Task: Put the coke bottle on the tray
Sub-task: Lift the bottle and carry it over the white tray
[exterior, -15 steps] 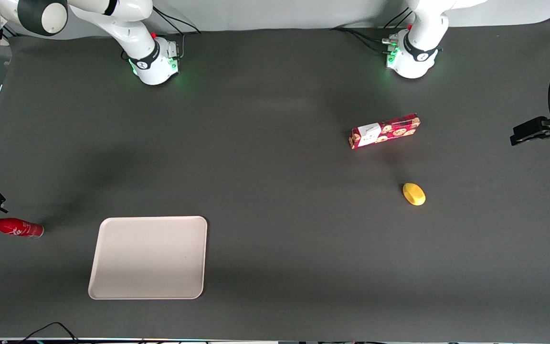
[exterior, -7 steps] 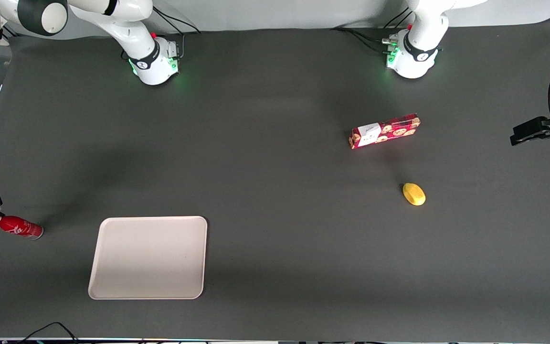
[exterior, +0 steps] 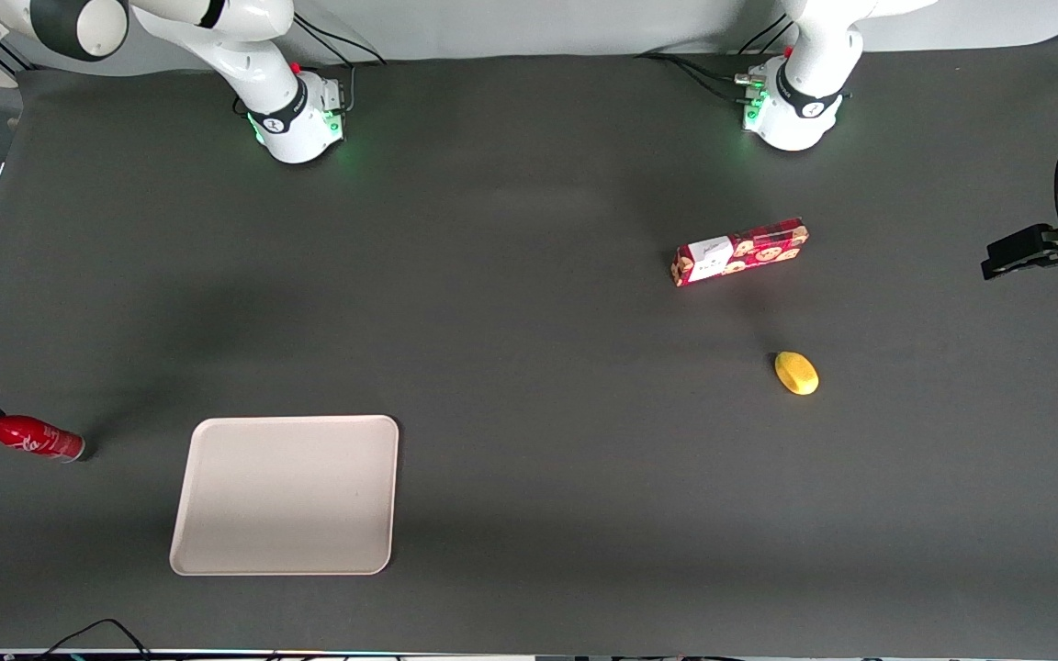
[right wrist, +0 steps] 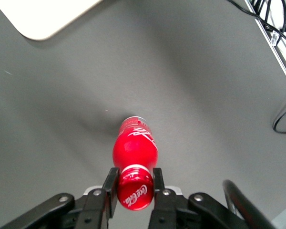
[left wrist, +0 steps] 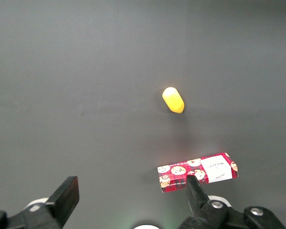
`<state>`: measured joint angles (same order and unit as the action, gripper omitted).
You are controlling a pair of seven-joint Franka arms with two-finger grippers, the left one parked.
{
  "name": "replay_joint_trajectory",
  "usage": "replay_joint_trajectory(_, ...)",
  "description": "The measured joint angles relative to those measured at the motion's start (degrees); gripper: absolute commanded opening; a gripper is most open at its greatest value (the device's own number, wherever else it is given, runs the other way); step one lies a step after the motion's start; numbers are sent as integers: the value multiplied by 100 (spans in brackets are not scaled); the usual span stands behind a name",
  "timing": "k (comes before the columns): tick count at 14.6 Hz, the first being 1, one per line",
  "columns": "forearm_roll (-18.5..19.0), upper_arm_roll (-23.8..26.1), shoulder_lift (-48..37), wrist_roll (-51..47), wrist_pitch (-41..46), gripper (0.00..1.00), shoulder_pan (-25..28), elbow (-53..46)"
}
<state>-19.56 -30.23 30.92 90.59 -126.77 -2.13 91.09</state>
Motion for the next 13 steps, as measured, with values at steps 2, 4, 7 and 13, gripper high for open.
replay_joint_trajectory(2,404,8,-380,-646,570,0,39,-113)
replay_joint_trajectory(4,883,30,-828,-1436,1366,0,143,-306)
replay_joint_trajectory(7,1307,265,-1304,-2384,2558,0,244,-805)
replay_joint_trajectory(13,1736,1129,-1453,-4523,5016,0,335,-2430)
